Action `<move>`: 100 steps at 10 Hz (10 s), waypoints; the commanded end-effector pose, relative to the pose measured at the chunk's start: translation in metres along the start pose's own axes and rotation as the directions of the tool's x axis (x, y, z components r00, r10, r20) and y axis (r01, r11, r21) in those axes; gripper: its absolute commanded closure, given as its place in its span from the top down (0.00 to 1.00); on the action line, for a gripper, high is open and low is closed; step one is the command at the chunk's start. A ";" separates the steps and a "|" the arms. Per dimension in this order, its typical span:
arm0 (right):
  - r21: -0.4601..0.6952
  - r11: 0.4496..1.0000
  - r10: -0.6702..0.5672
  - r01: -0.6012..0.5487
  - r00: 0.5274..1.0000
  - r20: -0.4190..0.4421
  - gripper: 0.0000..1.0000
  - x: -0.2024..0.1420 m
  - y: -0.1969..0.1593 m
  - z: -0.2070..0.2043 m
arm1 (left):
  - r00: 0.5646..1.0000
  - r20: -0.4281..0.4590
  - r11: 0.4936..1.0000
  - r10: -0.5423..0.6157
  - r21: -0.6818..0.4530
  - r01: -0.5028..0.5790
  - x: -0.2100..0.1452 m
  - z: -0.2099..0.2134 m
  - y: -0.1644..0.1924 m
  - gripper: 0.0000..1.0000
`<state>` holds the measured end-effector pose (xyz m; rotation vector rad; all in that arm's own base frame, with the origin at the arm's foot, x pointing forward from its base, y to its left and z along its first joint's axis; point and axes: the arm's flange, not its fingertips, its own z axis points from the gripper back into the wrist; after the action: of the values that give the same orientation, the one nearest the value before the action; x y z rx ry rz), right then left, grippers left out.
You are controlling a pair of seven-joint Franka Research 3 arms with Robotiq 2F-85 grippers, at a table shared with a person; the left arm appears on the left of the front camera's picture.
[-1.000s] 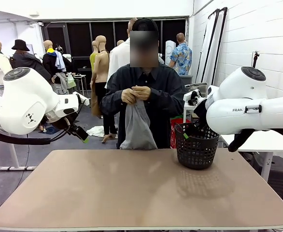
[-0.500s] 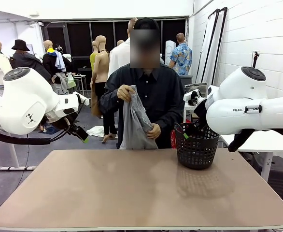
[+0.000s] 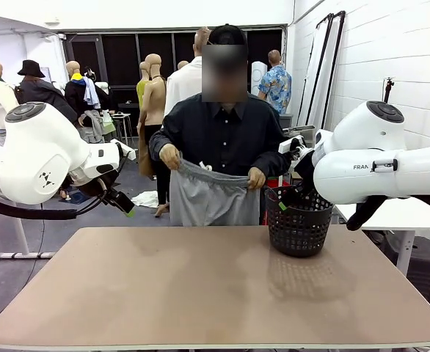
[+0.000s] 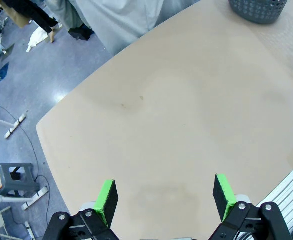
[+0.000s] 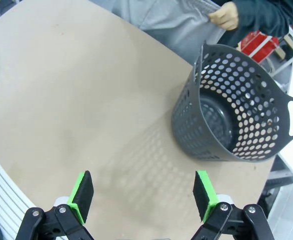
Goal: Fold the training pants.
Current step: Grab both ends of the Training pants handed by a person.
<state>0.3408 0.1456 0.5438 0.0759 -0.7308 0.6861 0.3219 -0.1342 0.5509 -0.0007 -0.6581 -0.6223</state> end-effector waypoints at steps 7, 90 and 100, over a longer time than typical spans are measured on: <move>0.002 1.000 0.003 -0.003 1.000 0.003 1.00 0.000 0.001 0.000 | 1.000 0.000 1.000 -0.003 -0.009 0.003 -0.001 -0.001 -0.001 1.00; 0.002 1.000 0.003 -0.003 1.000 0.003 1.00 0.000 0.001 0.000 | 1.000 0.000 1.000 -0.003 -0.009 0.003 -0.001 -0.001 -0.001 1.00; 0.002 1.000 0.003 -0.003 1.000 0.003 1.00 0.000 0.001 0.000 | 1.000 0.000 1.000 -0.003 -0.009 0.003 -0.001 -0.001 -0.001 1.00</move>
<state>0.3408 0.1456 0.5438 0.0759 -0.7308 0.6861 0.3219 -0.1342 0.5507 -0.0006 -0.6574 -0.6224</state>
